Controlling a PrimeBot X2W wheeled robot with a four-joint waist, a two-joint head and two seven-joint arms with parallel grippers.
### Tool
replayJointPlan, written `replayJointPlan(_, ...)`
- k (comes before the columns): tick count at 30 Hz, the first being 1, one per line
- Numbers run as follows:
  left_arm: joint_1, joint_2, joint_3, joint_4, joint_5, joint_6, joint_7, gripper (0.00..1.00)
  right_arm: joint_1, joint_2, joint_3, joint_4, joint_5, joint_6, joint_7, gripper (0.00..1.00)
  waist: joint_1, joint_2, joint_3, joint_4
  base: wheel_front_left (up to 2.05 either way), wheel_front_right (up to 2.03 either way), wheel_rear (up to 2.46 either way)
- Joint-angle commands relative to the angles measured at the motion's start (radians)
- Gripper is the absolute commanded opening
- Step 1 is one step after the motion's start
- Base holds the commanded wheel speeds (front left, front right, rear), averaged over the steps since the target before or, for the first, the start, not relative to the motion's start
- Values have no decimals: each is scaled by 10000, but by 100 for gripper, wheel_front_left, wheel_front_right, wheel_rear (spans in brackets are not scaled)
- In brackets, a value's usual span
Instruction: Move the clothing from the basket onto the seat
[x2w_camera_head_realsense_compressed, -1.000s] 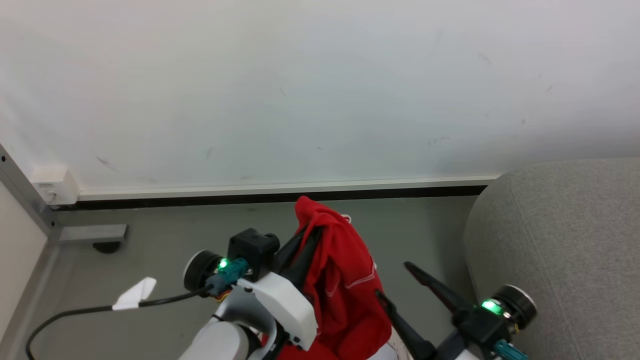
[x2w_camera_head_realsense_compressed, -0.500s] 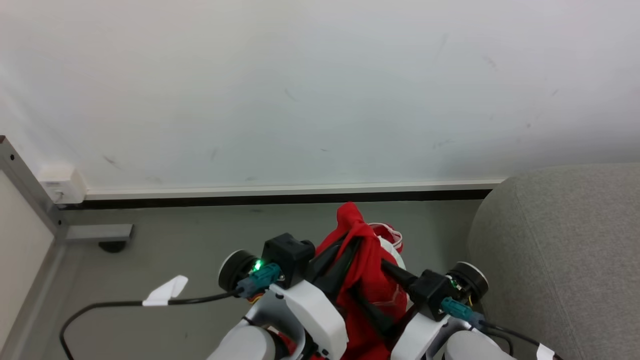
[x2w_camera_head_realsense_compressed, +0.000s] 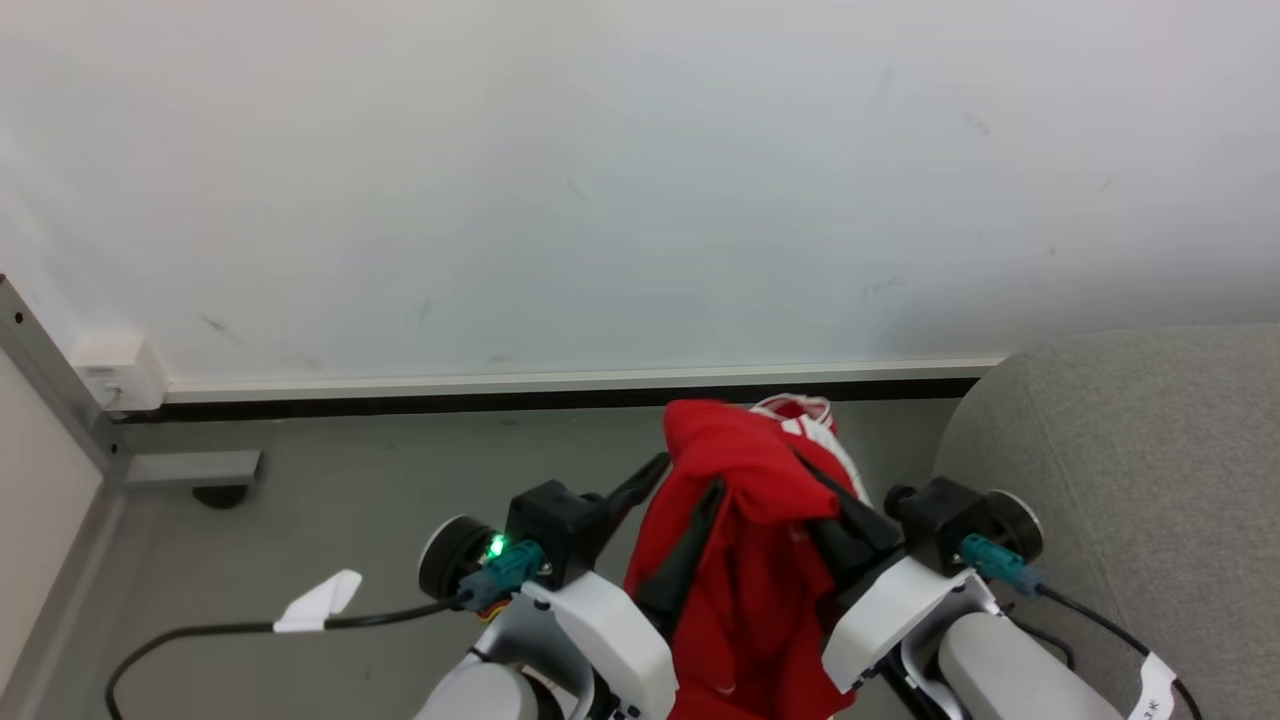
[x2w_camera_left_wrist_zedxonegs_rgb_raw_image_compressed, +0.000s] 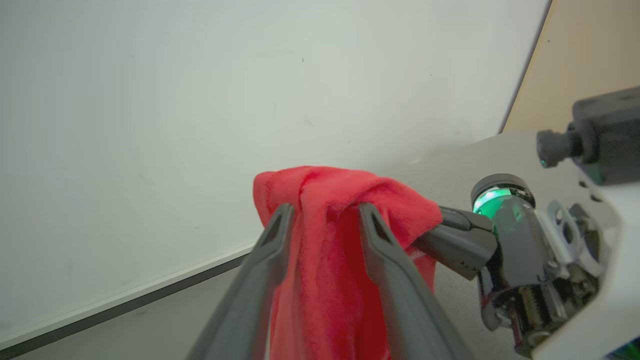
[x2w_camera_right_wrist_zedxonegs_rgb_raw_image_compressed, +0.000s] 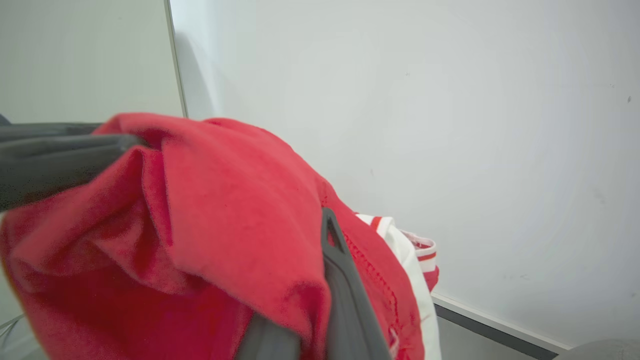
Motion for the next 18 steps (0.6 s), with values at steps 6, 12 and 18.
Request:
replayJointPlan(6, 352, 53, -135, 207, 126, 30, -305, 100, 217, -203, -1200, -416, -465, -21, -28, 0, -1, -1, 65, -302, 0, 0, 0)
replayJointPlan(12, 500, -36, -345, 385, 127, -3, -474, 100, 416, -381, -1885, -961, -786, -21, -28, 0, -1, -1, 216, -782, 0, 0, 0)
replayJointPlan(18, 398, -53, -396, 439, 168, 34, -613, 100, 559, -678, -2392, -1494, -925, -21, -28, 0, -1, -1, 399, -1509, 0, 0, 0)
